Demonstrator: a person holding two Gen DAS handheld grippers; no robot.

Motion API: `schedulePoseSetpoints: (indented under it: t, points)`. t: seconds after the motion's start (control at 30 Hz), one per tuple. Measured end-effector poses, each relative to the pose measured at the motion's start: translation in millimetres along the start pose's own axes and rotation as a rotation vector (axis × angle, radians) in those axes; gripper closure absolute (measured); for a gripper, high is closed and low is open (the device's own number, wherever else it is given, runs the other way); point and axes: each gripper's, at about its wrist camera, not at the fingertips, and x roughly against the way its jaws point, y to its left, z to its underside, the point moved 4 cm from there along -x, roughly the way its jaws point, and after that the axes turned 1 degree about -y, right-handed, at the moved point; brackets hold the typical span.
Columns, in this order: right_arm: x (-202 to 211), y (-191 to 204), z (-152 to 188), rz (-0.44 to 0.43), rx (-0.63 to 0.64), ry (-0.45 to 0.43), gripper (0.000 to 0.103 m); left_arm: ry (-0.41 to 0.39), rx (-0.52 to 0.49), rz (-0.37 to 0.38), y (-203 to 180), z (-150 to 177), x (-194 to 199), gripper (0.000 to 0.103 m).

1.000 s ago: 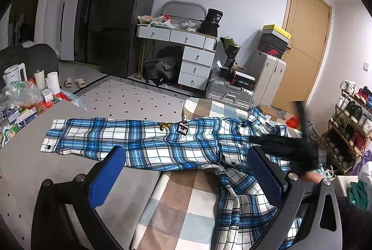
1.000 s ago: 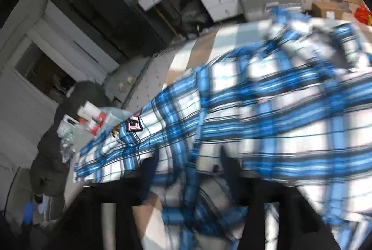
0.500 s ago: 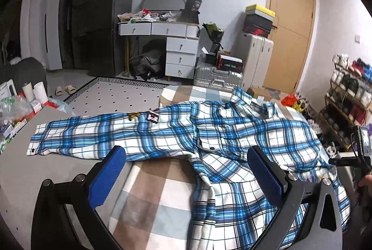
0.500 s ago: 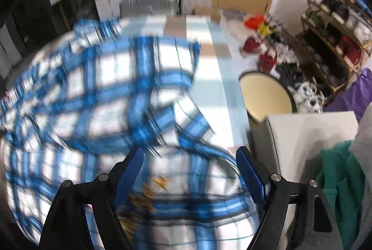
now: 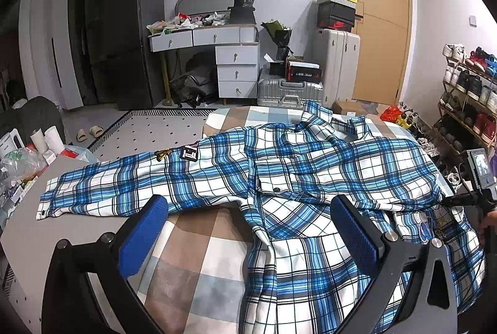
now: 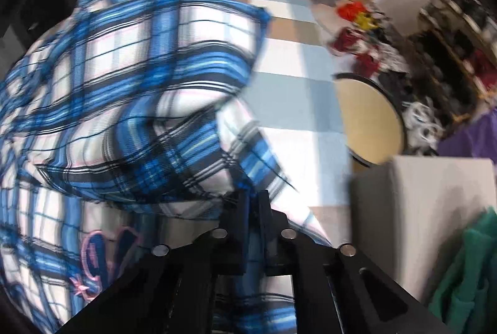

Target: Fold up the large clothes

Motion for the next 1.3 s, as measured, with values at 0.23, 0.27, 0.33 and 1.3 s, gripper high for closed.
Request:
schedulePoseSetpoints:
  t: [0.23, 0.27, 0.33, 1.3]
  points:
    - [51, -13, -27, -0.046, -0.107, -0.099, 0.085, 0.014, 0.015, 0.025, 1, 0, 4, 0.001]
    - [70, -11, -38, -0.115, -0.138, -0.163, 0.073, 0.014, 0.015, 0.027, 1, 0, 5, 0.001]
    - [90, 2, -59, -0.220, -0.163, -0.235, 0.020, 0.017, 0.023, 0.035, 1, 0, 4, 0.001]
    - [-21, 178, -308, -0.366, -0.251, -0.201, 0.099, 0.161, -0.005, 0.049, 4, 10, -26, 0.001]
